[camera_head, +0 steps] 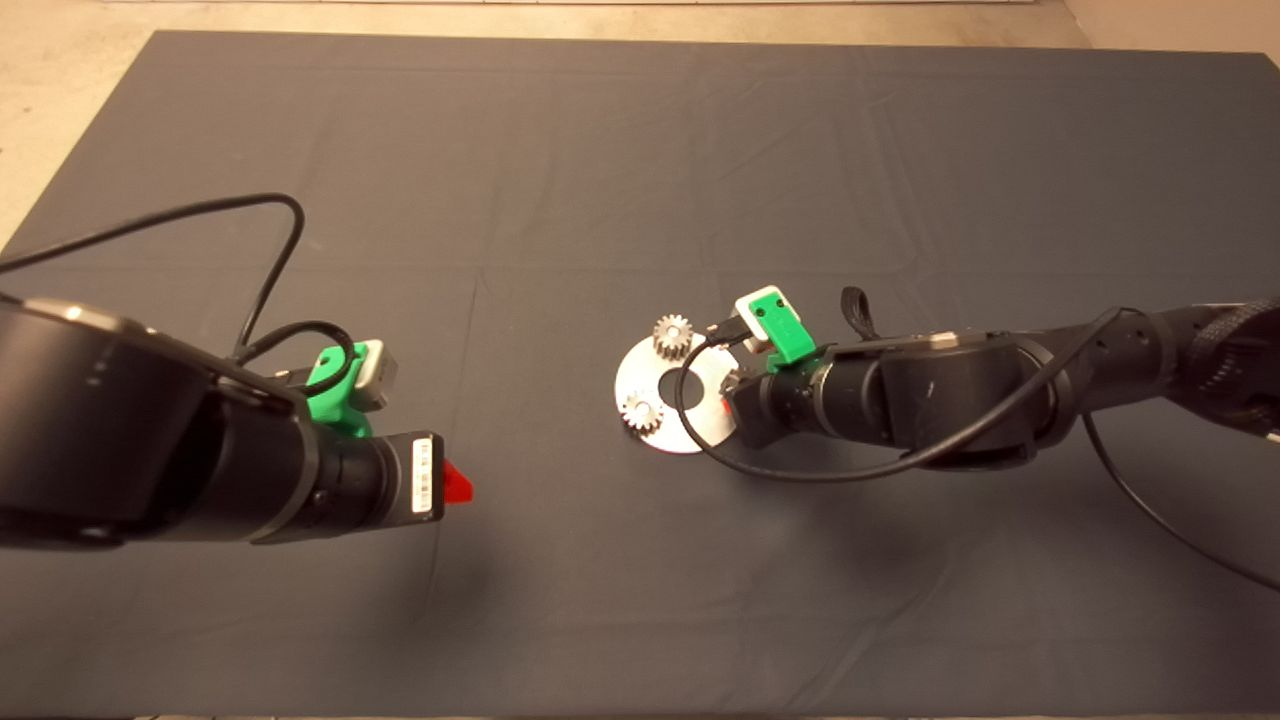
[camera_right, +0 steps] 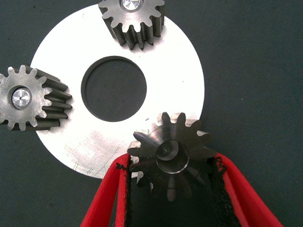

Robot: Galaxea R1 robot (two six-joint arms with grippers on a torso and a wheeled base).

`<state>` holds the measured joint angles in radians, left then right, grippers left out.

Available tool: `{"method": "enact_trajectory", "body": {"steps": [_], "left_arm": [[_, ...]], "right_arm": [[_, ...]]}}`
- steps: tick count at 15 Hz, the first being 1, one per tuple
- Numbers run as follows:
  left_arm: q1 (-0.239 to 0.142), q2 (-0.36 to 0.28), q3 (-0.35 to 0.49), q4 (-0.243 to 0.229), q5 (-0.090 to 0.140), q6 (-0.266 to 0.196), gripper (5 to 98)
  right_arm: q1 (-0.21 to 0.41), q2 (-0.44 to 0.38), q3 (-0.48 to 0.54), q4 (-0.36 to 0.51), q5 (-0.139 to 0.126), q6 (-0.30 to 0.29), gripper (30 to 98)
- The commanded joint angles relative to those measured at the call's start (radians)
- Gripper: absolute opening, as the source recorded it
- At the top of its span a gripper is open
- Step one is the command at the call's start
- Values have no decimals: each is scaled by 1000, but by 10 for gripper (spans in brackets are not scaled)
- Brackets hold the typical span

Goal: Remove an incorrectly installed larger gear and replace it with the correct smaller gear

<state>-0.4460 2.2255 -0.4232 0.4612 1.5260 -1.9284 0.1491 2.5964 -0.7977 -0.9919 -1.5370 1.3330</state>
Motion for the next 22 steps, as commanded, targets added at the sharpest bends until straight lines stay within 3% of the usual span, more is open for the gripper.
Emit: {"method": "enact_trajectory", "body": {"steps": [1, 8, 22], "left_arm": [[-5, -16, 14, 13, 132, 2, 690], [9, -22, 15, 13, 132, 2, 690], [9, -19, 42, 14, 132, 3, 690]], "right_arm": [[19, 9, 26, -25, -121, 3, 337], [-43, 1, 28, -27, -121, 3, 336], [-39, -18, 68, -25, -121, 3, 338]]}}
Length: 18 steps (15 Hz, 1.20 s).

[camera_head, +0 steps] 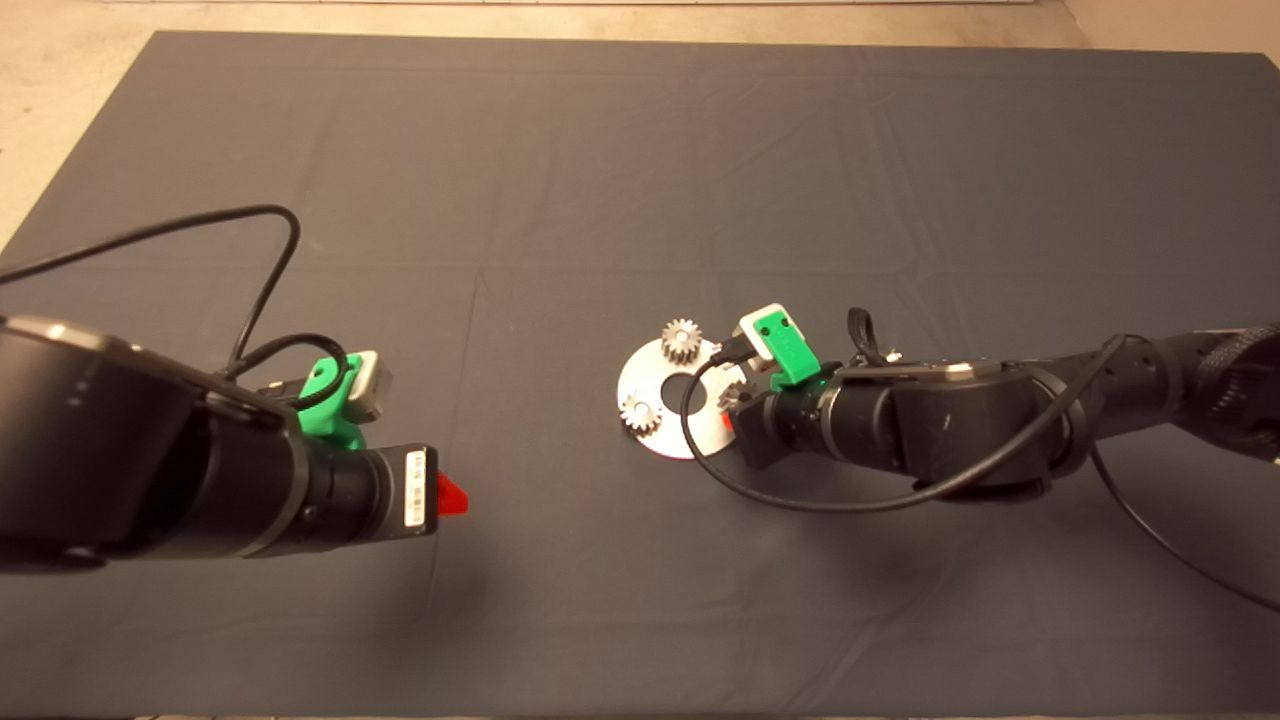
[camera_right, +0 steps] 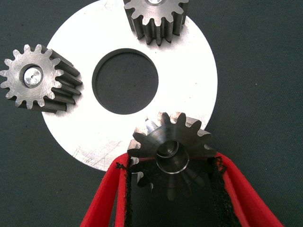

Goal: Remove an incorrectly installed larger gear and replace it with the correct smaller gear

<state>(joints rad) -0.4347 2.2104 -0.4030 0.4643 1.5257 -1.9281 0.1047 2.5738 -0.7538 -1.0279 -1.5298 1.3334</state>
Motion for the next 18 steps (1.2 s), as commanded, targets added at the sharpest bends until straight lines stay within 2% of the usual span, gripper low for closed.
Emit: {"method": "enact_trajectory", "body": {"steps": [1, 7, 18], "left_arm": [[-3, -4, 21, 11, 132, 3, 690], [-3, -4, 15, 10, 132, 26, 690], [-3, -1, 23, 5, 132, 26, 690]], "right_arm": [[6, 4, 22, 11, -128, 3, 338], [4, 16, 2, 11, -128, 3, 339], [6, 44, 24, 20, -128, 3, 359]]}}
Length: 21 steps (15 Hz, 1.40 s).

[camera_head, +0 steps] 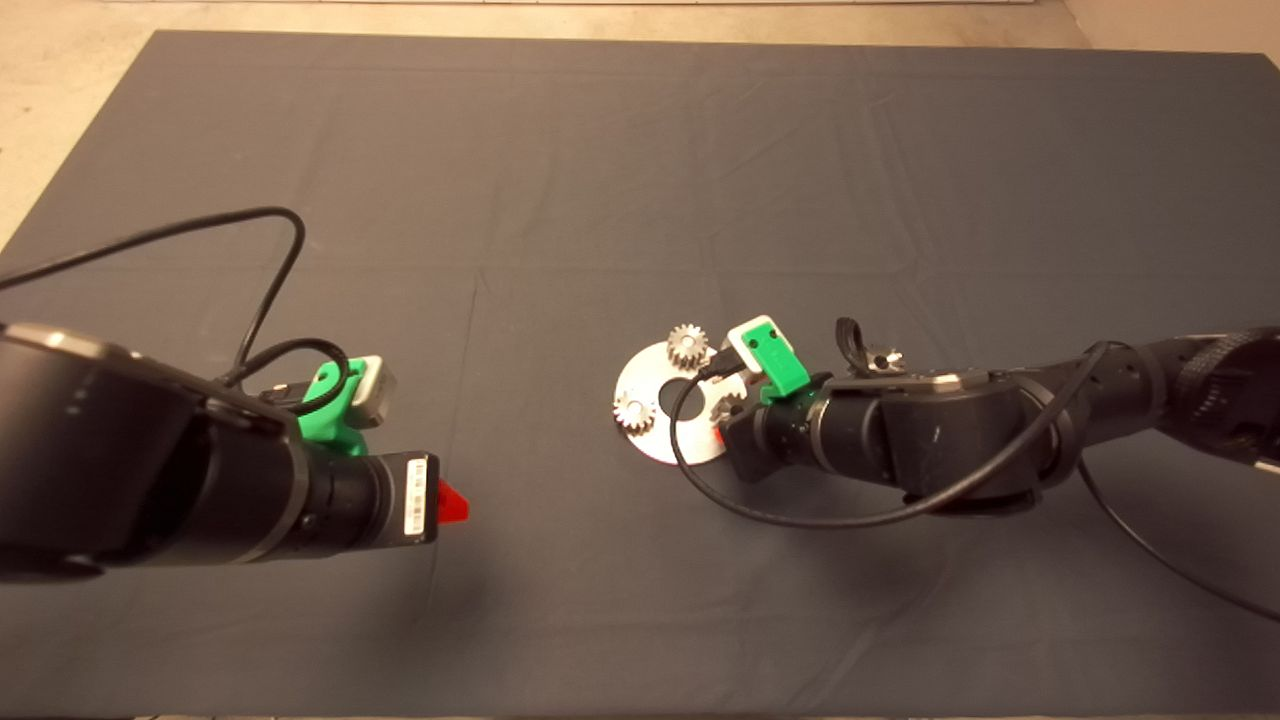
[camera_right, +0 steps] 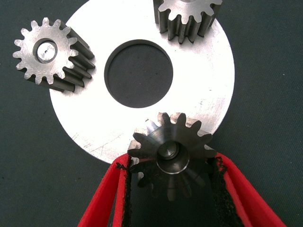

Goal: Remove an incorrectly installed larger gear and replace it with the correct smaller gear

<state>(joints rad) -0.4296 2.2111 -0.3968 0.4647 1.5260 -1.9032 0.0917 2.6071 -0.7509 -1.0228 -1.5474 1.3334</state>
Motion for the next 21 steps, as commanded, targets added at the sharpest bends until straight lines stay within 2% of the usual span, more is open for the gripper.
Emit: {"method": "enact_trajectory", "body": {"steps": [1, 7, 11, 18, 20, 21], "left_arm": [[-8, -1, 17, 5, 132, 1, 690], [-8, 3, 10, 7, 132, 1, 690], [-8, 5, 4, 8, 132, 1, 690], [-8, 7, -9, 6, 132, 4, 690], [-8, 0, -14, 3, 132, 33, 690], [-8, -6, -16, -2, 132, 44, 690]], "right_arm": [[19, 11, 21, 15, -111, 3, 359], [19, 10, 18, 14, -111, 1, 379], [19, 11, 19, 15, -111, -2, 432], [22, -10, 24, 16, -111, -2, 434], [31, -27, 39, 20, -111, 7, 490], [55, -43, 60, 37, -111, 14, 518]]}}
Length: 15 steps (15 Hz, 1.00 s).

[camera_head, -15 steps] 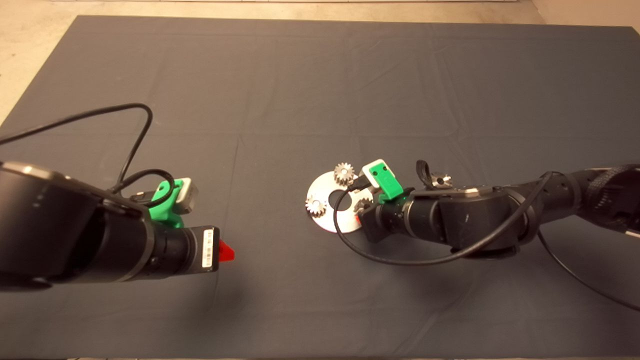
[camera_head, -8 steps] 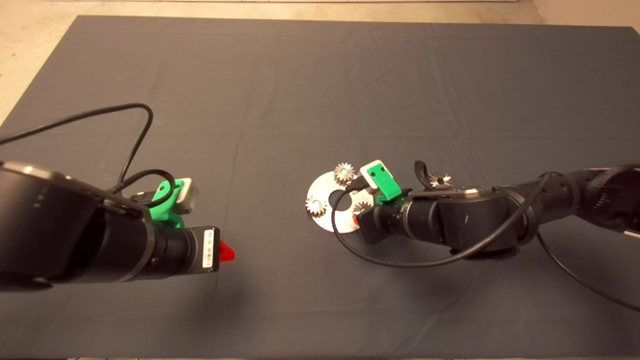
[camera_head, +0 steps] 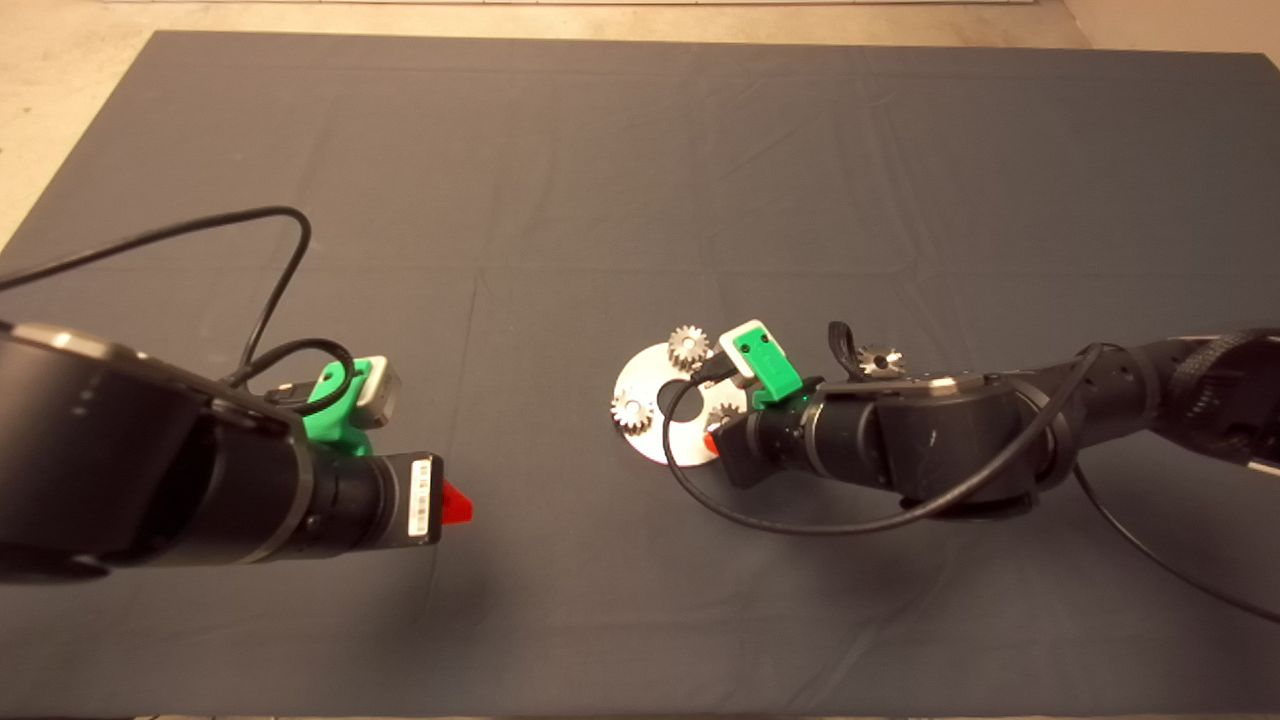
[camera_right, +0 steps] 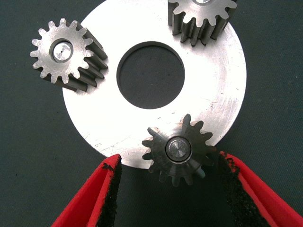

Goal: Remove an incorrectly installed larger gear and replace it with the correct smaller gear

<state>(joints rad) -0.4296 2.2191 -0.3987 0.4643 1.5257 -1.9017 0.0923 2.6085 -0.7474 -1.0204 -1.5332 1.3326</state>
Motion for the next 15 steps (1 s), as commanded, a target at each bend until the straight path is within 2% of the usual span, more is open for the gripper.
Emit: {"method": "enact_trajectory", "body": {"steps": [1, 3, 6, 8, 10, 12, 14, 15], "left_arm": [[-8, -20, -12, -4, 132, 47, 690], [-9, -33, -11, -19, 132, 83, 690], [-11, -45, -29, -53, 132, 172, 690], [-14, -46, -35, -73, 132, 204, 690], [-17, -48, -24, -78, 132, 205, 690], [-17, -45, -11, -88, 132, 205, 690], [-17, -49, 22, -103, 132, 205, 690], [-18, -53, 41, -112, 132, 204, 690]], "right_arm": [[77, -52, 75, 61, -125, 18, 539], [139, -52, 84, 149, -125, 65, 591], [272, -50, 131, 288, -125, 166, 637], [362, -49, 157, 384, -125, 217, 685], [467, -50, 172, 495, -125, 284, 690], [545, -55, 235, 568, -125, 351, 699], [611, -54, 287, 620, -125, 410, 778], [625, -56, 330, 639, -125, 443, 791]]}}
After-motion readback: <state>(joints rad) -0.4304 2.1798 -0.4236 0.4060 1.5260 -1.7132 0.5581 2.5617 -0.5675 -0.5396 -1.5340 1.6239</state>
